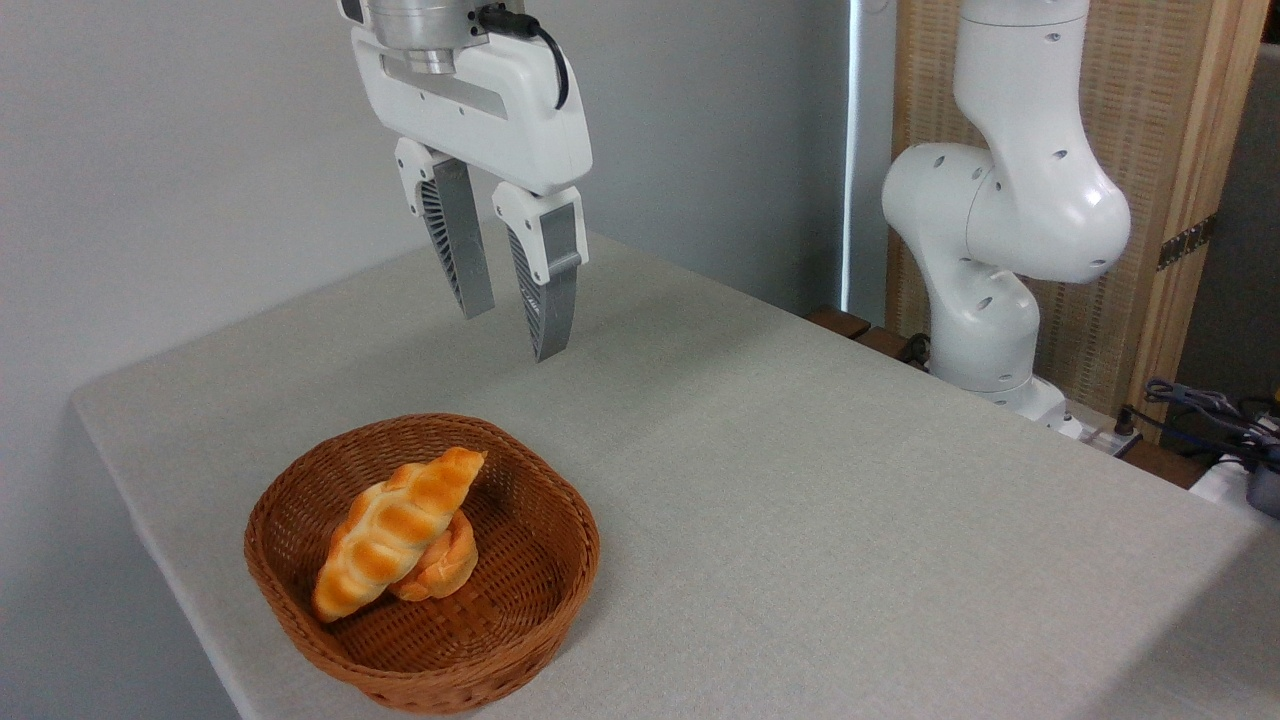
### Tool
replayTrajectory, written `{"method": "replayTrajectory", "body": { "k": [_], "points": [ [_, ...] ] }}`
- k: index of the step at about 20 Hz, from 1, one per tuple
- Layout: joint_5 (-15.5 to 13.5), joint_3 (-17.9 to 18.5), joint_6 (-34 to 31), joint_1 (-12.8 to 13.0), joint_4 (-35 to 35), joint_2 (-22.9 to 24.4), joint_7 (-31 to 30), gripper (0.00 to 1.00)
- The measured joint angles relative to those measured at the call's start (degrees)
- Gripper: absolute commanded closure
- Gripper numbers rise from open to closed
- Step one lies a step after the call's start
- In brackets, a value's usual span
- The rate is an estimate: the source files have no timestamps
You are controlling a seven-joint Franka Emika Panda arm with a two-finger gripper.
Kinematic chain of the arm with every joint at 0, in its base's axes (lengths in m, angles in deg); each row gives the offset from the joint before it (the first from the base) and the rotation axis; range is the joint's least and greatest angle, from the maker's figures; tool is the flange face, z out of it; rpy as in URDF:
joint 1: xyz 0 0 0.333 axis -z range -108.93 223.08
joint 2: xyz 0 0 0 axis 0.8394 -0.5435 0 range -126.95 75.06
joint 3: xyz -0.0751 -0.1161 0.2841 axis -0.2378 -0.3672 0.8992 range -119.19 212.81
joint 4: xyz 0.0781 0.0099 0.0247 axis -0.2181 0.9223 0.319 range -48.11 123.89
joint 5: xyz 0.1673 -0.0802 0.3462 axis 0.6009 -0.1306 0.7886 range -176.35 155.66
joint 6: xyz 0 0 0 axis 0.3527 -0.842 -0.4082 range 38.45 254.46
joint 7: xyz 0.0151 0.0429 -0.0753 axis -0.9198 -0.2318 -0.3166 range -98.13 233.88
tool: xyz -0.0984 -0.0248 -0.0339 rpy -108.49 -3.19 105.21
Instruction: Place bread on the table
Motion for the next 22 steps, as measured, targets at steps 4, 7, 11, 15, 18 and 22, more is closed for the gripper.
{"method": "replayTrajectory", "body": {
  "k": [4, 7, 11, 15, 18, 22],
  "points": [
    [0.00, 0.04, -0.09, -0.11, 0.00, 0.00, 0.30, 0.00],
    [0.00, 0.06, -0.09, -0.20, 0.00, 0.00, 0.79, 0.00],
    [0.00, 0.06, -0.09, -0.32, 0.00, 0.00, 1.08, 0.00],
    [0.00, 0.06, -0.09, -0.37, 0.00, 0.00, 1.14, 0.00],
    [0.00, 0.06, -0.09, -0.38, 0.00, 0.00, 1.14, 0.00],
    [0.00, 0.06, -0.09, -0.40, 0.00, 0.00, 1.15, 0.00]
  ]
}}
